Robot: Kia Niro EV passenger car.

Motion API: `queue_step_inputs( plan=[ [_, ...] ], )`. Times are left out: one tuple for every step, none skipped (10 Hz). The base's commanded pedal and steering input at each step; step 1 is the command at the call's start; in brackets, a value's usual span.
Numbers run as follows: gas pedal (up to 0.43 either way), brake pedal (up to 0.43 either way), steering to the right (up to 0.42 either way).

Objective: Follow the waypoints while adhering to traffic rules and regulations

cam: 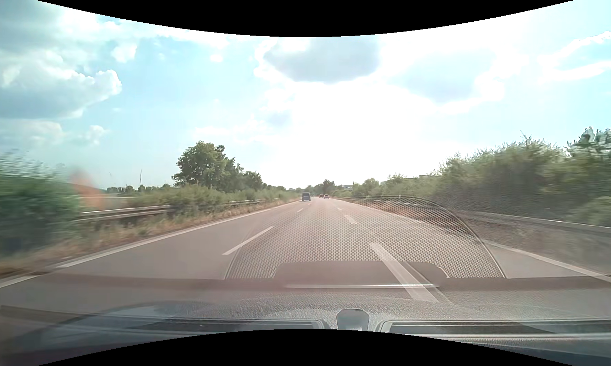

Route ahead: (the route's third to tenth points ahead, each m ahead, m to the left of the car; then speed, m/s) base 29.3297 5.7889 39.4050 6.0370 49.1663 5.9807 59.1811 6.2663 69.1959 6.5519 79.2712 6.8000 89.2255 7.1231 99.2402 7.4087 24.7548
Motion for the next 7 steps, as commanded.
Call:
queue_step_inputs(
  plan=[
    [0.319, 0.000, -0.001],
    [0.319, 0.000, -0.002],
    [0.311, 0.000, -0.004],
    [0.311, 0.000, -0.005],
    [0.311, 0.000, -0.005],
    [0.311, 0.000, -0.005],
    [0.311, 0.000, -0.005]
  ],
)
